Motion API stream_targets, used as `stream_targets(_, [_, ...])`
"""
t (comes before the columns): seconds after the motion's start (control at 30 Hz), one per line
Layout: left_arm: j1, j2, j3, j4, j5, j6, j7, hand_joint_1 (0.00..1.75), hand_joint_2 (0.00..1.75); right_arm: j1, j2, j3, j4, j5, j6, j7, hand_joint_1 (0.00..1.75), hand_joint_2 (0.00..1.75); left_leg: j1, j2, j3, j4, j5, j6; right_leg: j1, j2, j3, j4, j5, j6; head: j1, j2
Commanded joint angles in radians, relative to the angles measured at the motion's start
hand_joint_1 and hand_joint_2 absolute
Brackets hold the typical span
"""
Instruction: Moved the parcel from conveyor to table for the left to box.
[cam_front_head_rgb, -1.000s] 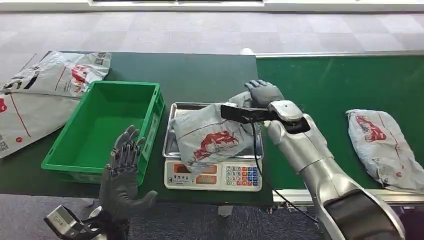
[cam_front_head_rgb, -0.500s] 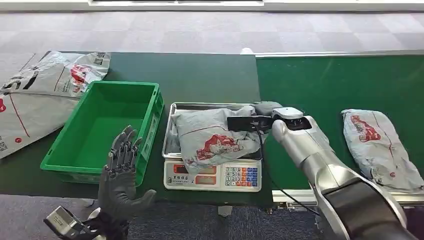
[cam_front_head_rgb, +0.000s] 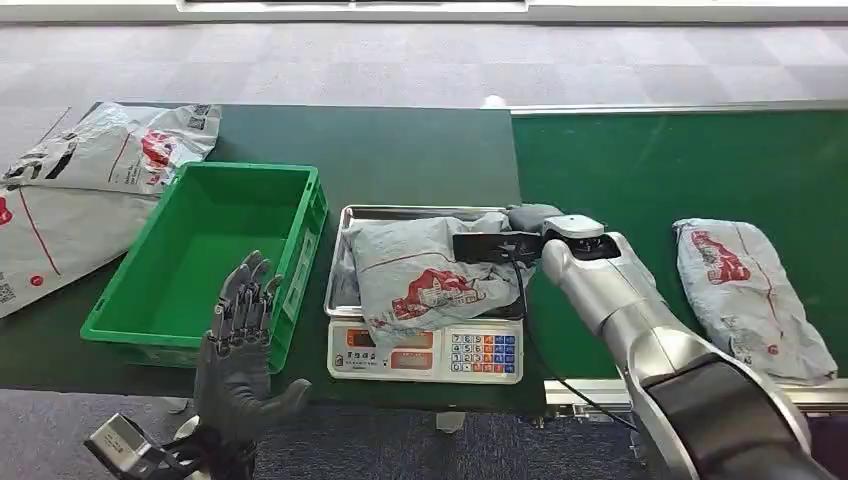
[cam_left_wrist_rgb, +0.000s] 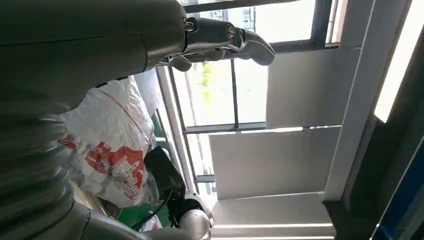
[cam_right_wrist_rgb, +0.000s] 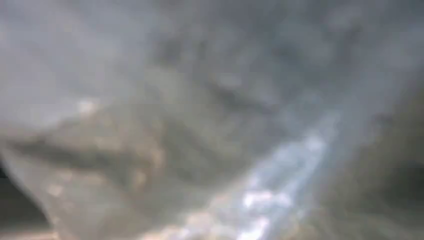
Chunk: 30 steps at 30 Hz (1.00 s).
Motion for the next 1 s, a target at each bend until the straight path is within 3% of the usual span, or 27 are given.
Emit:
stream_targets(0.03, [-0.003,0.023,0.022,0.024,-0.004,0.002,0.005,0.0,1.75,-0.042,0.014,0.035,0.078,-0.004,0.006,0.0,0.0,0.0,0.0,0.002,0.002,-0.002,0.0,0.0,0.0,0.001,0.002,-0.002,0.0,-0.001,0.0,0.0])
stream_targets(0.2, [0.003,0.023,0.023,0.015,-0.005,0.007,0.005,0.0,1.75,-0.045,0.016,0.028,0.074,-0.016,-0.001,-0.004,0.0,0.0,0.0,0.002,0.002,-0.001,0.0,0.0,0.0,0.001,0.001,-0.001,0.0,-0.001,0.0,0.0])
stream_targets(0.23, [0.011,0.034,0.017,-0.003,-0.014,0.009,0.005,0.0,1.75,-0.035,0.009,-0.013,0.037,-0.101,0.011,-0.164,0.0,0.0,0.0,0.003,0.003,-0.002,0.0,0.0,0.0,0.002,0.002,-0.002,0.0,-0.001,0.0,0.0])
stream_targets(0.27, [0.016,0.037,0.019,-0.009,-0.012,0.007,0.005,0.0,1.75,-0.043,-0.009,-0.009,0.031,-0.109,0.018,-0.216,0.0,0.0,0.0,0.003,0.003,-0.002,0.0,0.0,0.001,0.001,0.003,-0.003,0.001,-0.001,0.0,0.0])
stream_targets(0.4, [0.018,0.039,0.021,-0.011,-0.009,0.005,0.005,0.0,1.75,-0.05,-0.021,-0.008,0.027,-0.112,0.028,-0.228,0.0,0.0,0.0,0.002,0.002,-0.002,0.0,0.0,0.0,0.0,0.002,-0.002,0.0,-0.001,0.0,0.0])
stream_targets(0.53, [0.021,0.046,0.03,-0.033,-0.011,0.022,0.005,0.0,1.75,-0.033,-0.053,-0.004,-0.085,-0.179,-0.059,-0.371,0.0,0.0,0.001,-0.001,0.001,-0.001,0.0,0.0,0.001,-0.001,0.001,-0.002,0.0,-0.001,0.0,0.0])
stream_targets(0.6, [0.036,0.05,0.037,-0.055,-0.011,0.026,0.005,0.0,1.75,-0.023,-0.085,0.02,-0.217,-0.233,-0.037,-0.441,0.0,0.0,0.0,0.0,0.001,-0.001,0.0,0.0,0.0,-0.001,0.001,-0.001,0.0,-0.001,0.0,0.0])
stream_targets(0.7, [0.05,0.046,0.049,-0.076,-0.012,0.027,0.005,0.0,1.75,0.025,-0.145,0.052,-0.445,-0.289,0.002,-0.459,0.0,0.0,0.0,0.001,-0.001,0.0,0.0,0.0,0.0,0.001,-0.002,0.0,0.0,0.0,0.0,0.0])
stream_targets(0.8, [0.057,0.035,0.061,-0.077,-0.012,0.018,0.005,0.0,1.75,0.037,-0.185,0.084,-0.553,-0.314,0.04,-0.43,0.0,0.0,0.0,-0.001,0.0,-0.001,0.0,0.0,0.0,-0.001,0.0,-0.001,-0.001,-0.001,0.0,0.0])
stream_targets(1.0, [0.063,0.021,0.09,-0.083,-0.014,0.004,0.005,0.0,1.75,-0.038,-0.2,0.136,-0.478,-0.365,0.032,-0.464,0.0,0.0,0.0,0.001,-0.001,0.0,0.0,0.0,-0.001,0.001,-0.001,0.0,0.0,0.0,0.0,0.0])
